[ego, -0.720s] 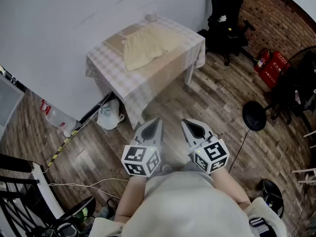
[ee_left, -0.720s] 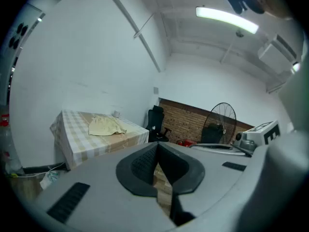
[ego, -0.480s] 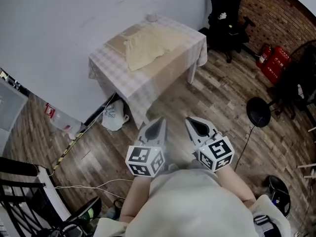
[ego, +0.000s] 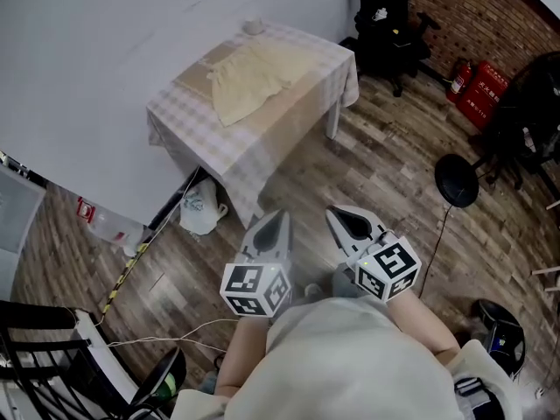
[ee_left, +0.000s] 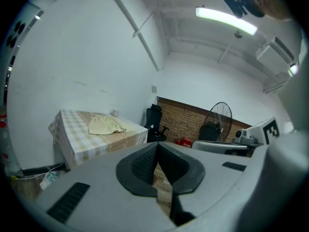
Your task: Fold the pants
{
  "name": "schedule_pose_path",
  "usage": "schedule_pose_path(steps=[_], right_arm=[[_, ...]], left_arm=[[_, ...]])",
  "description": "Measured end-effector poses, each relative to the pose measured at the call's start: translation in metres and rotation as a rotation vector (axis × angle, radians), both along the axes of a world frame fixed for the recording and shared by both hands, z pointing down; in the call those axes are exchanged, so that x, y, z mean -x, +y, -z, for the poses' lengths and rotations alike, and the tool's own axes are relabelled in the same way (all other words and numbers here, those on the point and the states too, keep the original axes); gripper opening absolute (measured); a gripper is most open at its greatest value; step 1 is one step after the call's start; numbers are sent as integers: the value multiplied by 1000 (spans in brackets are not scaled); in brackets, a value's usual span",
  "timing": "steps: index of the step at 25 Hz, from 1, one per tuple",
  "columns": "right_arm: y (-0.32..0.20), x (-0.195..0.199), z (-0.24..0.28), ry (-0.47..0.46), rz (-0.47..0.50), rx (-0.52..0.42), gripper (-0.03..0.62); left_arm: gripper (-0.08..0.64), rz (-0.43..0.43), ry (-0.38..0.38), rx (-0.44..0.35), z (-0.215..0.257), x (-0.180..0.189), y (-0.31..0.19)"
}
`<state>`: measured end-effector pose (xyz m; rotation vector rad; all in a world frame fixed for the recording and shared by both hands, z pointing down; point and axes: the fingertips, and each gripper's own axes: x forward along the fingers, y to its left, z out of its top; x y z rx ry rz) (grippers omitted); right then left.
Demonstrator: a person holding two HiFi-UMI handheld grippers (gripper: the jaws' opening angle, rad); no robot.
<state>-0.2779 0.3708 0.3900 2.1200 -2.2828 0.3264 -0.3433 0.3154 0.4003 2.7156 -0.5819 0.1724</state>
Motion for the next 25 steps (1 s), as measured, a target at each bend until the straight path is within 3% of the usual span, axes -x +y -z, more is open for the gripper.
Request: schedule_pose_path(steps=[11,25], right_arm=[[-26,-37,-3,7,-26,26,1],[-132,-135,8,8,106,22,0]], left_arm=[[5,-2,-26,10,-11,-33,-31],[5,141,-16,55,-4,-114,-132]])
